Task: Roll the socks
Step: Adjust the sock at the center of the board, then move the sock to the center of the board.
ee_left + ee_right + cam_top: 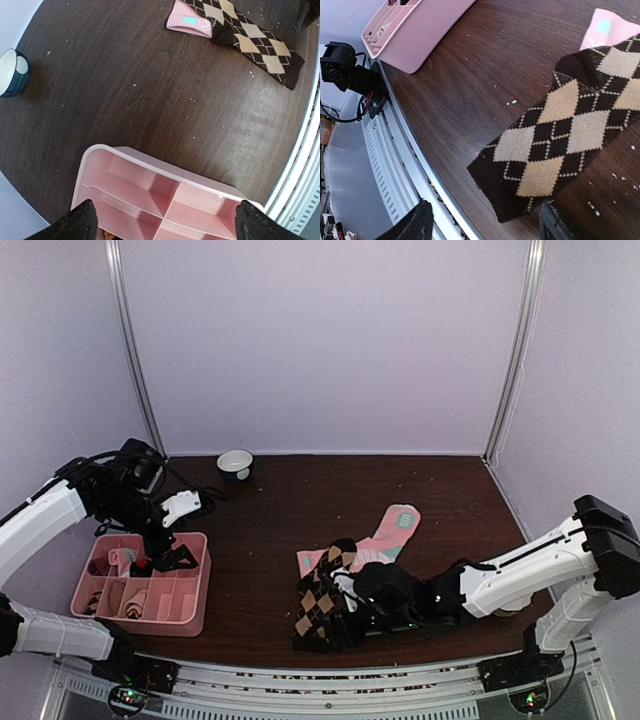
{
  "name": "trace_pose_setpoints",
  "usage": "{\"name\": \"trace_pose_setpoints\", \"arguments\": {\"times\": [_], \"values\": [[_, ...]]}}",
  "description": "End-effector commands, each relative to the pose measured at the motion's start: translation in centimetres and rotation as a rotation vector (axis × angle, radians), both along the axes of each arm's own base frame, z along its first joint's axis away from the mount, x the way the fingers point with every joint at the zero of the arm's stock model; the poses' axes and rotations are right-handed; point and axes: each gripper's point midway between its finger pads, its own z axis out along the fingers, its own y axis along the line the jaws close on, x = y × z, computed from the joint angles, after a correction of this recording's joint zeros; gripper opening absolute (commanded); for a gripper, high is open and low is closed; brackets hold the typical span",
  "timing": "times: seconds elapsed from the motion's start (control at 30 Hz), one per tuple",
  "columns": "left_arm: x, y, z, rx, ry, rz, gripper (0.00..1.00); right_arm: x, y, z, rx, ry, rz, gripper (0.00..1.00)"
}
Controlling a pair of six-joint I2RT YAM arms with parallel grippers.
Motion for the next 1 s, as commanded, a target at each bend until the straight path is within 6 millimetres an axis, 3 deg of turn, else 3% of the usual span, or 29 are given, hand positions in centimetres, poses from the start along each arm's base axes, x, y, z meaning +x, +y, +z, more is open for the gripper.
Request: {"name": "trace_pose_setpoints", "arguments": {"times": [0.0,0.07,0.13,0.4,0.53,0.67,0.8,0.97], "values": [[0.8,-1.7,-0.7,0.041,-0.022,-0.041,0.98,0.7,-2.1,0.9,0.002,-0.044,-0.072,0.69],[1.1,-2.9,-0.7,0.042,-0.023,-0.065,0.98,0.7,-2.7,1.2,-0.019,-0.097,-0.070,0.63],[1.3,-4.5,-0.9,0.038,-0.010,-0.096,0.98,0.6,-3.3,1.3,-0.053,-0.173,-0.073,0.65],[2.1,-13.8,-2.9,-0.016,0.009,-0.224,0.98,-0.5,-5.9,-0.2,-0.189,-0.384,-0.129,1.00],[3.0,-18.7,-4.0,-0.012,-0.034,-0.249,0.98,-1.1,-7.8,-1.5,-0.110,-0.382,-0.129,1.00],[3.2,-22.4,-6.3,-0.003,-0.042,-0.305,0.98,-1.7,-8.3,-0.8,-0.044,-0.432,-0.098,1.00],[4.3,-24.2,-9.1,0.025,-0.032,-0.313,0.98,-2.2,-7.7,-1.0,-0.093,-0.497,-0.013,1.00],[6.0,-25.3,-10.6,0.002,-0.129,-0.305,0.98,-2.6,-6.3,-1.0,-0.106,-0.547,0.051,1.00]]}}
